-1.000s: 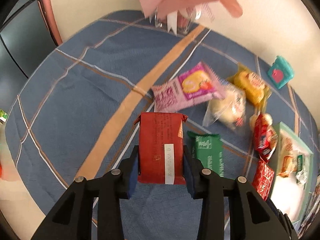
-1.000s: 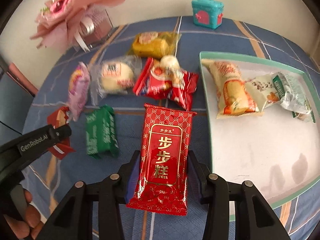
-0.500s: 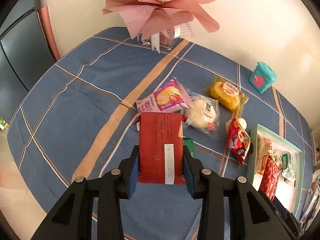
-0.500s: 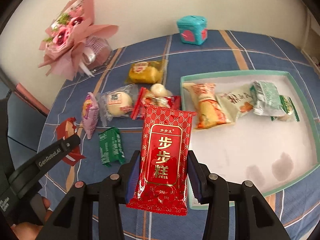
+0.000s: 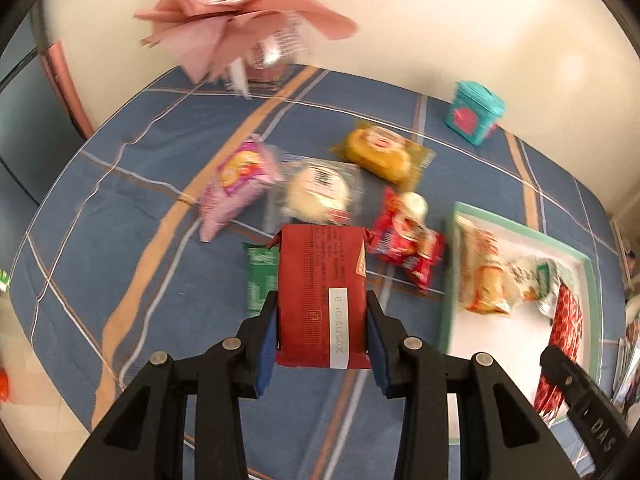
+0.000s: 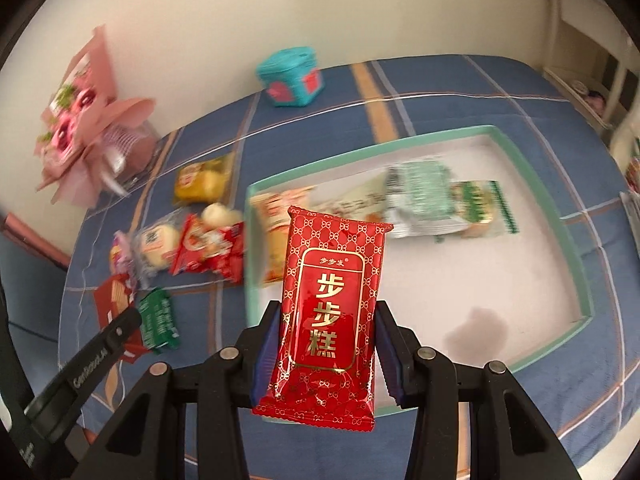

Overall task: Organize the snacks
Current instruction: 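Carry both red packets over the white tray with both grippers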

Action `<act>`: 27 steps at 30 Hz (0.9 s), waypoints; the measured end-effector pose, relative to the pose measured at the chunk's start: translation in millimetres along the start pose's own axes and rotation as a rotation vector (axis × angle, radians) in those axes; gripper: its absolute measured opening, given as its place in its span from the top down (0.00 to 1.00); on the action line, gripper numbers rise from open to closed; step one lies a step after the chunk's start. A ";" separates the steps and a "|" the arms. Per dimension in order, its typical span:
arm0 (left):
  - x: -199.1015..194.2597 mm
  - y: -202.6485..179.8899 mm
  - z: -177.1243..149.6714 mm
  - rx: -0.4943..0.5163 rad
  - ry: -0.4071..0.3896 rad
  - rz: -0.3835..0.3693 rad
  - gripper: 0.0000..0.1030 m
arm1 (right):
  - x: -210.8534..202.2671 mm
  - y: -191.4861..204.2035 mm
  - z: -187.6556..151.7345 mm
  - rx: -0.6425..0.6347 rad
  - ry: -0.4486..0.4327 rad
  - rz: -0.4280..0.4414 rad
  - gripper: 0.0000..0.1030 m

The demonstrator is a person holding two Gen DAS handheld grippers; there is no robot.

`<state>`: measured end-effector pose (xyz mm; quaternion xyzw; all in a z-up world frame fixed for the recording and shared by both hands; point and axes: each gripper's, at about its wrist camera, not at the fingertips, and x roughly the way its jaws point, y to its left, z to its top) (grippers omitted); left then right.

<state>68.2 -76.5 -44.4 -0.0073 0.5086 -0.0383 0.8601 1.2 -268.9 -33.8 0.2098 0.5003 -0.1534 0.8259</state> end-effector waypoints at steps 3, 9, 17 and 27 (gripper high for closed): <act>-1.6 -20.3 -4.8 0.040 0.000 -0.005 0.60 | -2.9 -27.2 4.0 0.046 -0.005 -0.018 0.54; -3.8 -68.4 -19.2 0.128 0.001 -0.017 0.60 | -5.0 -75.9 10.0 0.109 -0.011 -0.086 0.54; 1.8 -126.0 -36.2 0.247 0.008 -0.044 0.60 | -6.9 -108.8 16.1 0.151 -0.014 -0.134 0.54; 11.0 -152.0 -48.8 0.337 0.022 -0.023 0.60 | -1.5 -101.5 16.3 0.158 0.020 -0.144 0.54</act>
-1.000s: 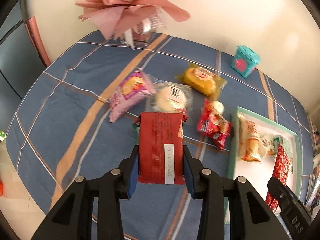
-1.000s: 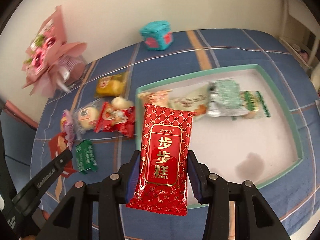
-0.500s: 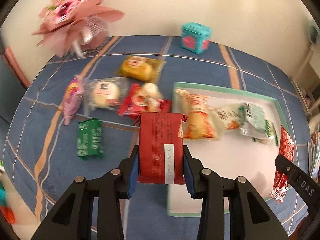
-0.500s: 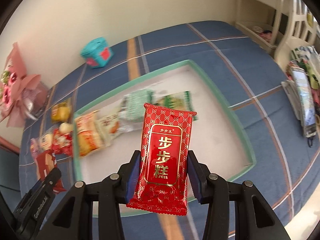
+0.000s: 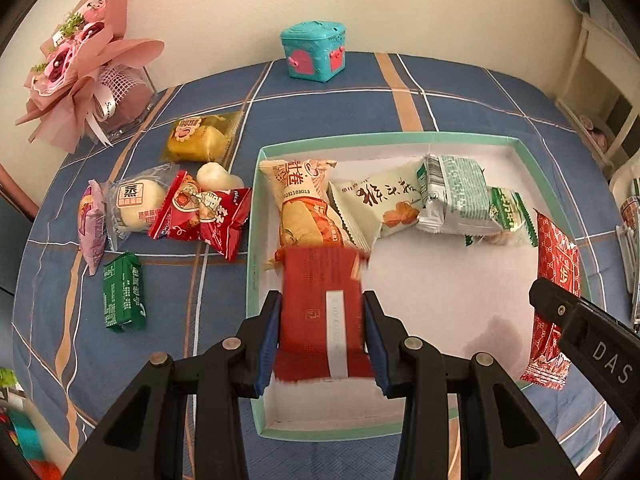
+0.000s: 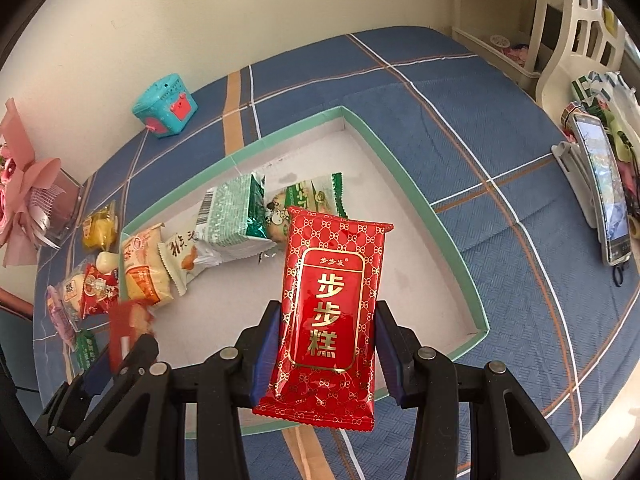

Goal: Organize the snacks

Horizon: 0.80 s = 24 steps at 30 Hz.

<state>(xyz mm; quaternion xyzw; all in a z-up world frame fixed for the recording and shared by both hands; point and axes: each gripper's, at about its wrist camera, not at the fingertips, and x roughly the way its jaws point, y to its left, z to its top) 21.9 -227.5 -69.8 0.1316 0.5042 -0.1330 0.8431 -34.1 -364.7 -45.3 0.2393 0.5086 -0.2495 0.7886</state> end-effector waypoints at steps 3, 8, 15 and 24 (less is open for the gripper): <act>1.6 -0.3 0.4 0.005 0.000 0.024 0.52 | 2.0 -0.2 -1.2 -0.002 0.011 -0.006 0.53; 0.6 0.5 0.0 0.002 0.000 0.026 0.48 | 3.9 -0.6 -1.5 0.000 0.023 -0.013 0.53; -2.6 10.0 1.9 -0.042 -0.002 0.043 0.45 | 1.3 1.8 0.4 -0.022 0.004 -0.016 0.53; -2.7 31.8 3.3 -0.139 0.021 0.058 0.44 | 0.5 5.8 -0.9 -0.061 0.009 -0.037 0.35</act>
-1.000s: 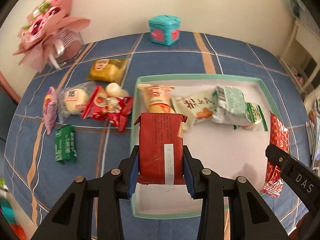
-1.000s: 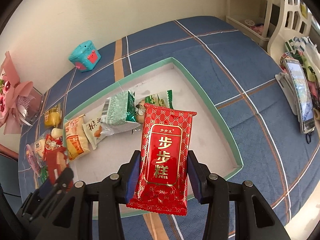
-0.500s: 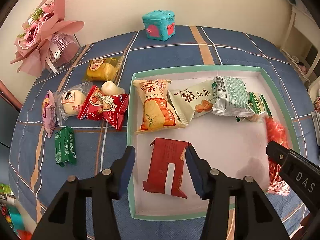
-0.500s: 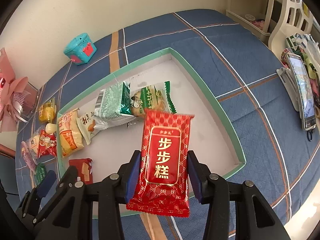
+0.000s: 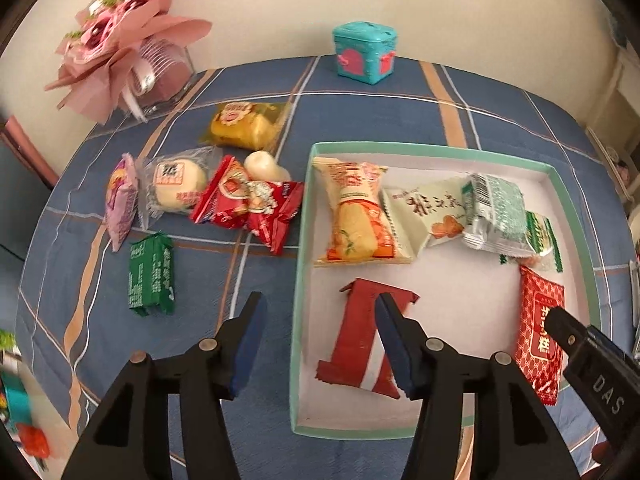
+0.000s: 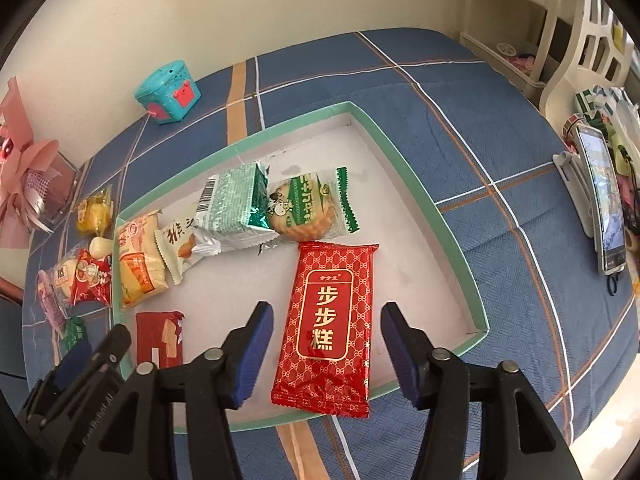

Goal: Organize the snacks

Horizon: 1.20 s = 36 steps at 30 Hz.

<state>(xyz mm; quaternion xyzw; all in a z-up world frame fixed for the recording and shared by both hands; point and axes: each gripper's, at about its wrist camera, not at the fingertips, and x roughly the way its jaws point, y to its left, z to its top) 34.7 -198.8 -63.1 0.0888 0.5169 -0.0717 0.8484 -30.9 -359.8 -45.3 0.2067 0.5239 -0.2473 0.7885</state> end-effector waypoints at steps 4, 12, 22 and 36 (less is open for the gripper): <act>2.0 13.4 1.8 -0.059 0.026 -0.003 0.39 | -3.9 2.0 -1.6 -0.020 -0.014 -0.004 0.18; 4.8 28.0 3.1 -0.119 0.054 0.014 0.26 | -4.4 2.8 -2.5 -0.041 -0.025 -0.036 0.01; 4.1 50.7 4.2 -0.185 0.048 0.024 0.12 | -14.3 16.5 -6.4 -0.093 -0.082 -0.034 0.00; -0.8 83.0 6.4 -0.246 0.016 -0.002 0.04 | -20.5 36.8 -14.2 -0.107 -0.130 0.056 0.00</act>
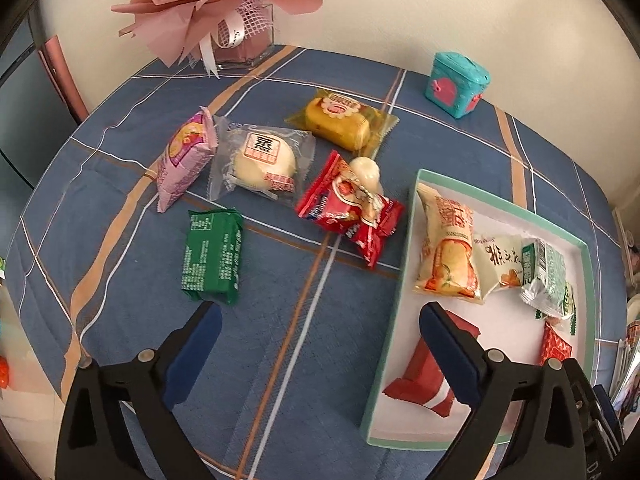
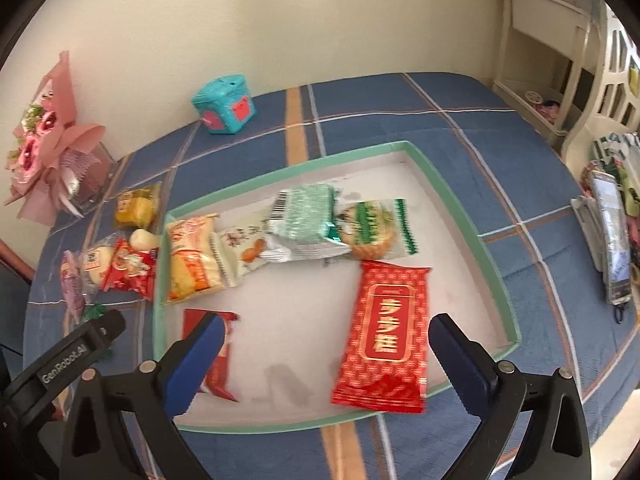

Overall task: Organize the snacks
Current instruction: 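Withdraw both open grippers from the tray back toward the snack pile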

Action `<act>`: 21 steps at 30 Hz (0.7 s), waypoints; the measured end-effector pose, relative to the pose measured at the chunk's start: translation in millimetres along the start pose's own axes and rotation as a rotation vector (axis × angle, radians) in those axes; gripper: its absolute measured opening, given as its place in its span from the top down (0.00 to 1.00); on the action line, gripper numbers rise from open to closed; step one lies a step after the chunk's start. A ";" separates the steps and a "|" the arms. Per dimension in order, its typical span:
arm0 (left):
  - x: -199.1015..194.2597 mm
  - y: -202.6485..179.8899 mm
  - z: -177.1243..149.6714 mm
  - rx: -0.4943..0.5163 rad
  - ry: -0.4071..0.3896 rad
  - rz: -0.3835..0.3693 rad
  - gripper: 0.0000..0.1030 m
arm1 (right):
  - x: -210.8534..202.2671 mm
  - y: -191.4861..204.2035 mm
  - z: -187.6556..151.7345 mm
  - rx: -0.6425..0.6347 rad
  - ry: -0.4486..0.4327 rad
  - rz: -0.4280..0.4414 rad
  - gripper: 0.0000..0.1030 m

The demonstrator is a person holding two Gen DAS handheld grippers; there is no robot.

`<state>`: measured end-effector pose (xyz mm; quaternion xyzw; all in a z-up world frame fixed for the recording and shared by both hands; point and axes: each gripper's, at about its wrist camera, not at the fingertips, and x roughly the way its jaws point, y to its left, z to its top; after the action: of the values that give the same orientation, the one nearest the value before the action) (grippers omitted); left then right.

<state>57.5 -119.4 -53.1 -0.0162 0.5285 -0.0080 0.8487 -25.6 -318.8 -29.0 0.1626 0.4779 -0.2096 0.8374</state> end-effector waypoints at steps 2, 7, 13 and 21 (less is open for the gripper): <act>-0.6 4.7 1.7 -0.009 -0.007 0.000 0.04 | 0.0 7.1 -1.3 -0.011 -0.004 0.020 0.00; -3.4 21.4 10.2 -0.041 -0.034 0.003 0.04 | 1.0 27.9 -3.5 -0.055 -0.011 0.033 0.00; -3.5 43.0 21.0 -0.082 -0.048 0.006 0.04 | 4.4 54.5 -7.6 -0.088 -0.008 0.086 0.00; -2.3 85.4 34.5 -0.149 -0.054 0.049 0.04 | 12.2 97.1 -17.1 -0.154 -0.002 0.112 0.00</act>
<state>87.1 -33.3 -38.9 -0.0667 0.5048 0.0529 0.8591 16.6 -229.7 -41.0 0.1239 0.4820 -0.1254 0.8583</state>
